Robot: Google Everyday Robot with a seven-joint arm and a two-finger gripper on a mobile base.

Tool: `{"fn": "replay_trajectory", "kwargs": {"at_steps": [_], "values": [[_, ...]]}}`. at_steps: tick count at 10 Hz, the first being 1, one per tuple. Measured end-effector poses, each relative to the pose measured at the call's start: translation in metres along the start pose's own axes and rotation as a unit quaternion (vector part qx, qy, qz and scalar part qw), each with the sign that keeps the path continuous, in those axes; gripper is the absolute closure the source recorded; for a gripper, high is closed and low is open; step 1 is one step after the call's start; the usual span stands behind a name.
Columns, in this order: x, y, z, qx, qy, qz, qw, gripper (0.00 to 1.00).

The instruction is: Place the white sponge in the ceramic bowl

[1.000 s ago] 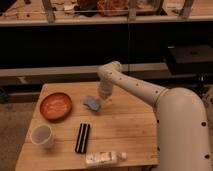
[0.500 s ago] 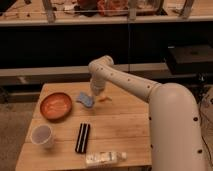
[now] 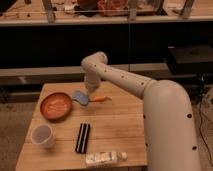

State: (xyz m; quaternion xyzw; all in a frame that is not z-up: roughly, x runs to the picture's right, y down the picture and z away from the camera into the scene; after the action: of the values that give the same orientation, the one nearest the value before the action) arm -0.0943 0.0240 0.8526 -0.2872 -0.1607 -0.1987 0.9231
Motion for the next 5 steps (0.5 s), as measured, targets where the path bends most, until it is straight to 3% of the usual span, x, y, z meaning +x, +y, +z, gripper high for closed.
{"fn": "replay_trajectory", "kwargs": {"at_steps": [5], "values": [[-0.033,-0.024,-0.006,0.009,0.0,-0.033,0.9994,1.0]]}}
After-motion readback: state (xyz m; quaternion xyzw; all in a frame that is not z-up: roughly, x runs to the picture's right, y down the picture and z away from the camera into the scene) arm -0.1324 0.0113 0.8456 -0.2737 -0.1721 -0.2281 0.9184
